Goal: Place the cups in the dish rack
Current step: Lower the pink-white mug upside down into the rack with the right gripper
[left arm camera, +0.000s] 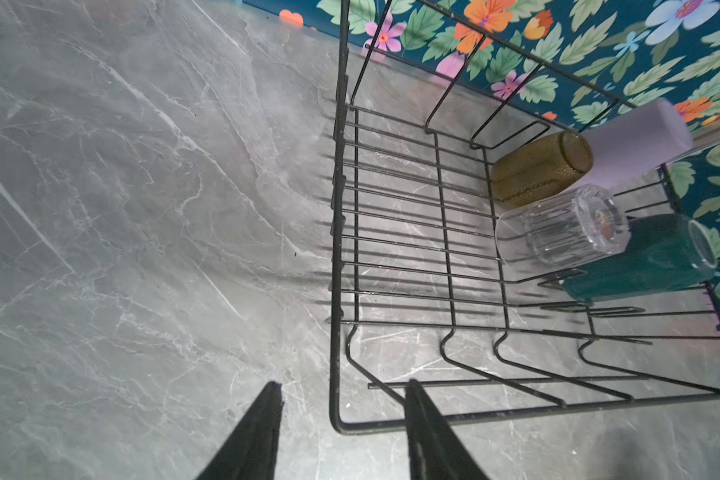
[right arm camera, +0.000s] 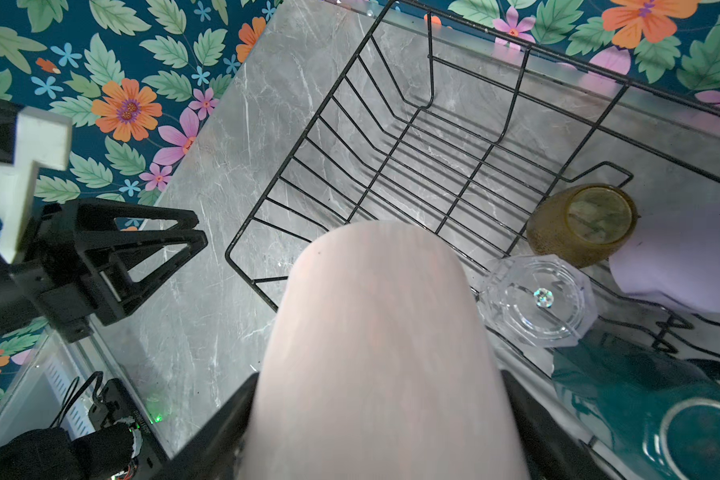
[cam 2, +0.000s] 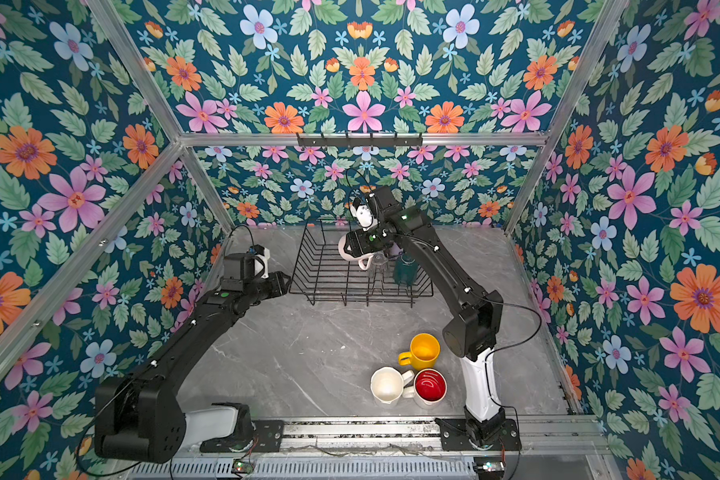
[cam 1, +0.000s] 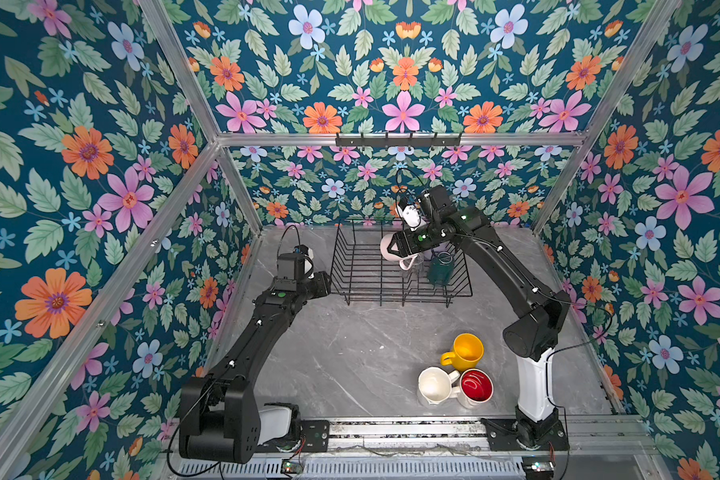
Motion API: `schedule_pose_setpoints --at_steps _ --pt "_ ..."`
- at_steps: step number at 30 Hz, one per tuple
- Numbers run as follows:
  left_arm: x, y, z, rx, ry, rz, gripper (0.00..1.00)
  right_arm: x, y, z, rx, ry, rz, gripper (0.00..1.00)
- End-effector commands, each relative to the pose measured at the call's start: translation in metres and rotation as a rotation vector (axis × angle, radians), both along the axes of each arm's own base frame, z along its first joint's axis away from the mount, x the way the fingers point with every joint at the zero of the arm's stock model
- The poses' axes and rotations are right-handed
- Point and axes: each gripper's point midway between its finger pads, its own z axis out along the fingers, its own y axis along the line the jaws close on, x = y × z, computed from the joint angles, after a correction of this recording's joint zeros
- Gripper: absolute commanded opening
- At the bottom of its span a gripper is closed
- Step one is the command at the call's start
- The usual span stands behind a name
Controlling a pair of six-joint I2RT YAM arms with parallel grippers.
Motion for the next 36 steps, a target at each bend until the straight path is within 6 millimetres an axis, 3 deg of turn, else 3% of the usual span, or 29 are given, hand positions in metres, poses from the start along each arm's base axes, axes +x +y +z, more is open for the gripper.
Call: schedule_pose_setpoints --at_steps 1,7,21,36 --pt "0.005 -0.006 0.0 -0.003 -0.009 -0.037 0.49 0.001 0.003 0.012 0.027 -0.04 0.016 0.0" --pt "0.011 -0.011 -0.014 -0.016 0.021 -0.053 0.44 0.001 0.004 0.011 0.029 -0.038 0.022 0.0" --pt "0.012 -0.022 -0.032 -0.024 0.06 -0.079 0.15 0.0 0.003 0.006 0.022 -0.034 0.024 0.0" --pt "-0.019 -0.036 -0.032 -0.055 0.085 -0.121 0.0 -0.002 -0.003 -0.001 -0.006 -0.019 0.009 0.0"
